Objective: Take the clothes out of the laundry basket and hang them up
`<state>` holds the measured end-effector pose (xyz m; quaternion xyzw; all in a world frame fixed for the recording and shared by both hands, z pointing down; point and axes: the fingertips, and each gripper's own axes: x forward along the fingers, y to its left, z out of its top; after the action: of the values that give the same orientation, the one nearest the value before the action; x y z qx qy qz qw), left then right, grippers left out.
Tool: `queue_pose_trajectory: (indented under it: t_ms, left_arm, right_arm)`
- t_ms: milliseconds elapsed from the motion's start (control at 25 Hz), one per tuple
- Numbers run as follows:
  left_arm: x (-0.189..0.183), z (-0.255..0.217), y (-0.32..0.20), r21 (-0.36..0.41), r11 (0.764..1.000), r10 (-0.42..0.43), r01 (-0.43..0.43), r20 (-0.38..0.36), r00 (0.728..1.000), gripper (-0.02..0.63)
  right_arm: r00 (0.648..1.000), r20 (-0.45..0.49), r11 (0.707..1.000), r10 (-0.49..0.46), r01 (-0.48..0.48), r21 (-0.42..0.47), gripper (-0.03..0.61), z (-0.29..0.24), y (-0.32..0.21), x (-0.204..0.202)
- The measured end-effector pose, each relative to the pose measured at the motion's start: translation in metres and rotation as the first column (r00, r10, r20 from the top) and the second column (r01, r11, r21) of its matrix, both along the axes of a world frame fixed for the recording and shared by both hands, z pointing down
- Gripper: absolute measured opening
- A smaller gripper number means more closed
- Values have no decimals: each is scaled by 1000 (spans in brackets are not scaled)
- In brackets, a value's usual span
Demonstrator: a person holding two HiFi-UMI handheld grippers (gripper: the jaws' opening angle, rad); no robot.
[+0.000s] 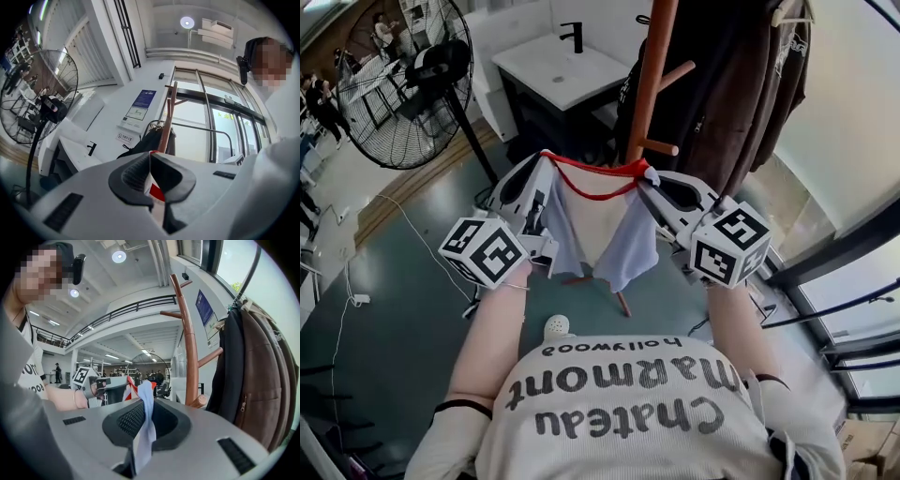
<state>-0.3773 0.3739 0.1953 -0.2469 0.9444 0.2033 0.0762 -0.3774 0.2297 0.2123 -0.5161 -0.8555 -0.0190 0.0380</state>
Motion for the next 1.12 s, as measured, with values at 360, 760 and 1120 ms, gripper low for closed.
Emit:
queue_pose_trajectory:
  t_ms: [360,760,1120]
  left_arm:
    - [-85,-4,18,-59,965,255,-257,-34,966,17]
    - [-143,-18,-13,-161,845,519,-510,19,855,17]
    - [-193,29,-39,-286,785,551,-549,-80,830,17]
  right_arm:
    - [969,-14,969,247,-247,-31,48,-4,16,-57]
    - [814,57,816,578,-577,-27,46,-22,-5,-82]
    - [776,241,770,583,-622,142,44,3,-1,-79]
